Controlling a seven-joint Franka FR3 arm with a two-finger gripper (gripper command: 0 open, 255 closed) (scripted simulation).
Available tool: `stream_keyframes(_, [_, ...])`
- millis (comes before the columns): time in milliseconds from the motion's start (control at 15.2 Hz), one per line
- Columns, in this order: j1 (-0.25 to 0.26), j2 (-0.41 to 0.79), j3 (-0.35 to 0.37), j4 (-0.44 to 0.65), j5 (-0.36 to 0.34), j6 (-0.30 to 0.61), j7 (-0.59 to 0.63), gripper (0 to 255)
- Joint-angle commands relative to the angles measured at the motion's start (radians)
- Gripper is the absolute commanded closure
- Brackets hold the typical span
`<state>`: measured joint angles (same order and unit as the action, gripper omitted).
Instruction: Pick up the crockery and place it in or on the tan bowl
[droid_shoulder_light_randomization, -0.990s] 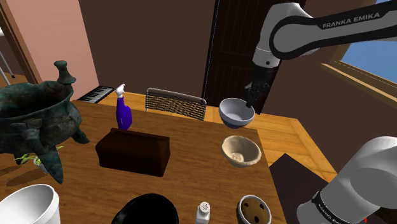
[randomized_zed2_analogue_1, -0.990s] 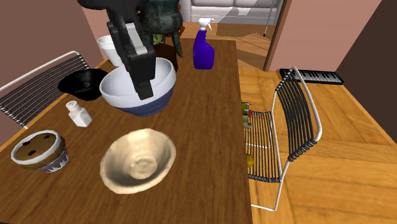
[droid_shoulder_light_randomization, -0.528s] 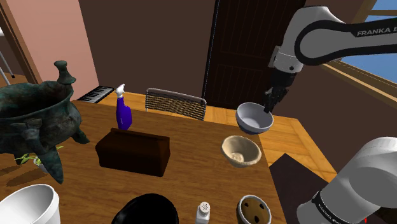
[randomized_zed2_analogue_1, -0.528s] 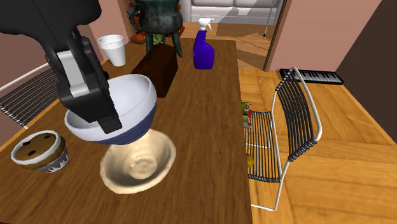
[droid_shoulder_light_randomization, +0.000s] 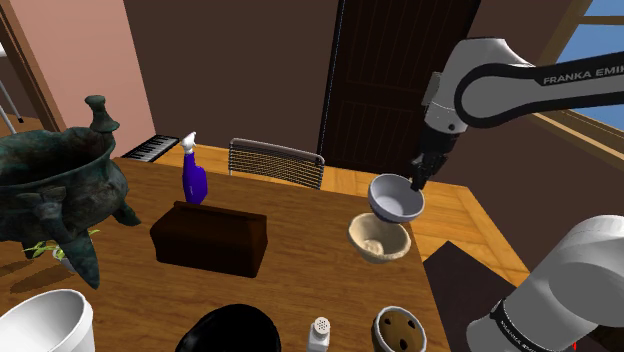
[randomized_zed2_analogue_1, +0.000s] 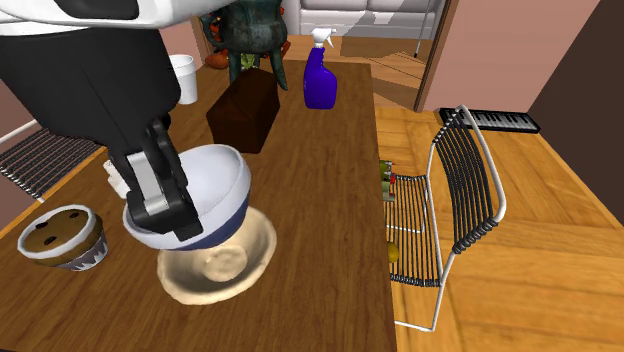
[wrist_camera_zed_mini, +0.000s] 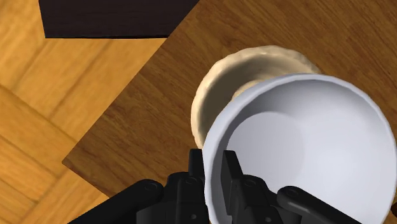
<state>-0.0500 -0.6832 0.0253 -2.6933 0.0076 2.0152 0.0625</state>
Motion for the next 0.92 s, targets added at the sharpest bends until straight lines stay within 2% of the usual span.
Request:
stream_keyframes(0, [0.0, 0.012, 0.0, -0.021, 0.0, 0.035, 0.0, 255])
stream_keyframes(660, [0.0, 0.085, 0.002, -0.115, 0.001, 0.2, 0.001, 255])
stream_keyframes(858, [0.0, 0.084, 0.002, -0.115, 0.001, 0.2, 0.001, 255])
